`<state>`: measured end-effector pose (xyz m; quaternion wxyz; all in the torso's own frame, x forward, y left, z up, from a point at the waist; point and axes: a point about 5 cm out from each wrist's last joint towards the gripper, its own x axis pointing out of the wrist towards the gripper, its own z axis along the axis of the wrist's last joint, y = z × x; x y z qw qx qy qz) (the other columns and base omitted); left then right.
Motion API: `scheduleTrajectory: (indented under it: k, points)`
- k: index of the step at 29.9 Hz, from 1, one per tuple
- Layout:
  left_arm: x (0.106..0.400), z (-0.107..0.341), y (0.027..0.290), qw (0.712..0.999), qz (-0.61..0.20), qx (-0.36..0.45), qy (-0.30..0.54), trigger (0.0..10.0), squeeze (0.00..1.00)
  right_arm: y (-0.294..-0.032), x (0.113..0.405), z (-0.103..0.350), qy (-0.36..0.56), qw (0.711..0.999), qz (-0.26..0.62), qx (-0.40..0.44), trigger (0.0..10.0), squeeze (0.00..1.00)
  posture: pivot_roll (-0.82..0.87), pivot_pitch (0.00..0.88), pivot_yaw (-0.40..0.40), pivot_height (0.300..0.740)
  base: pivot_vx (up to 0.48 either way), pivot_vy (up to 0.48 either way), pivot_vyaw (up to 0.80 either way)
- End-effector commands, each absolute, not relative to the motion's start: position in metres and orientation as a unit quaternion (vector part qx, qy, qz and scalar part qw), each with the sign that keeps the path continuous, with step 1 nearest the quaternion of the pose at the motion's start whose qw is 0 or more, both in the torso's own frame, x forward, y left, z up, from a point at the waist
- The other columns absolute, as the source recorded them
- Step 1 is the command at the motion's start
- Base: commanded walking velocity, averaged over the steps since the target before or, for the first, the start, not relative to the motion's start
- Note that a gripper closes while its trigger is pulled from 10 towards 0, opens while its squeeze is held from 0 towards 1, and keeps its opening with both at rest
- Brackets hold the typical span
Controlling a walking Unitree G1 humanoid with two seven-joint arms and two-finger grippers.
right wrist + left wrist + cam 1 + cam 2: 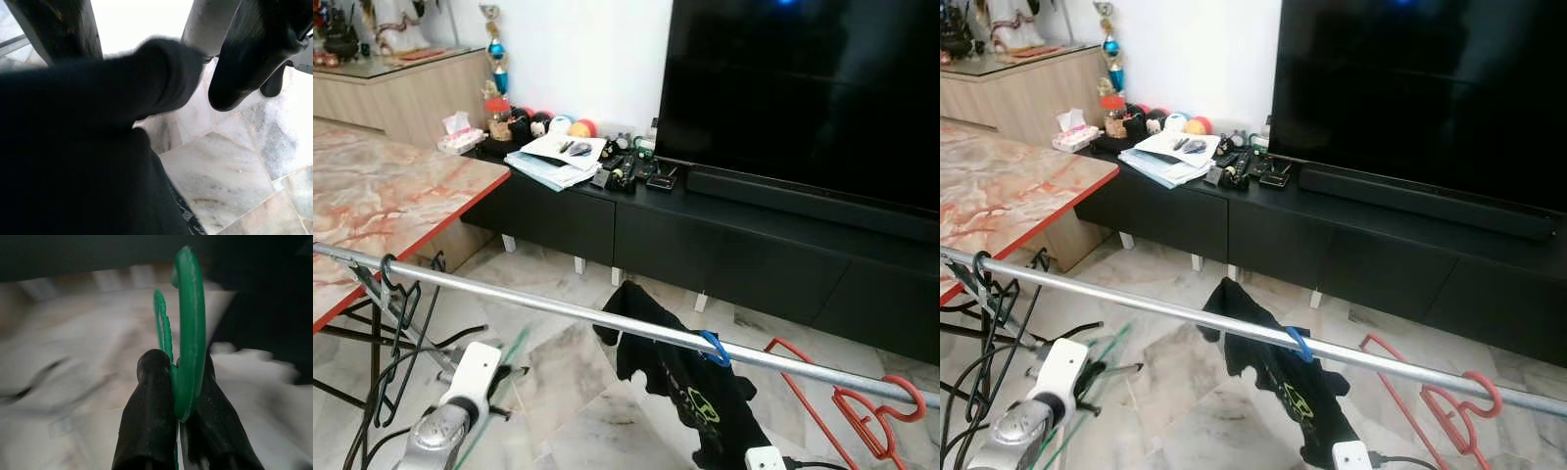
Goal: Hang hanger
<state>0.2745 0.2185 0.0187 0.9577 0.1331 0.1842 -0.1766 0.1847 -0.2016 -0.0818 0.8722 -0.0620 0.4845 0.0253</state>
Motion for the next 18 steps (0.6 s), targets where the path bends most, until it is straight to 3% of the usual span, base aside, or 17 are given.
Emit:
scheduleTrajectory:
  k: [1,4,6,11,18]
  points:
    - [0.272,0.022,0.208,0.939,-0.246,0.140,0.192,10.0,0.00,-0.202,0.190,-0.079,0.477,0.876,0.024,-0.062,10.0,0.00,0.13,0.000,-0.029,0.740,0.000,0.000,0.00]
    - [0.260,0.026,0.209,0.908,-0.305,0.194,0.212,10.0,0.00,-0.202,0.189,-0.079,0.478,0.876,0.025,-0.062,10.0,0.00,0.14,0.000,-0.028,0.740,0.000,0.000,0.00]
    - [0.257,0.029,0.211,0.901,-0.316,0.206,0.214,10.0,0.00,-0.202,0.189,-0.079,0.478,0.876,0.025,-0.062,10.0,0.00,0.14,0.000,-0.030,0.740,0.000,0.000,0.00]
    - [0.267,0.076,0.216,0.943,-0.286,0.124,0.120,10.0,0.00,-0.202,0.190,-0.079,0.475,0.878,0.025,-0.059,10.0,0.00,0.15,0.000,-0.037,0.740,0.000,0.000,0.00]
    - [0.261,0.097,0.217,0.934,-0.312,0.131,0.117,10.0,0.00,-0.203,0.190,-0.079,0.475,0.877,0.032,-0.065,10.0,0.00,0.16,0.000,-0.040,0.740,0.000,0.000,0.00]
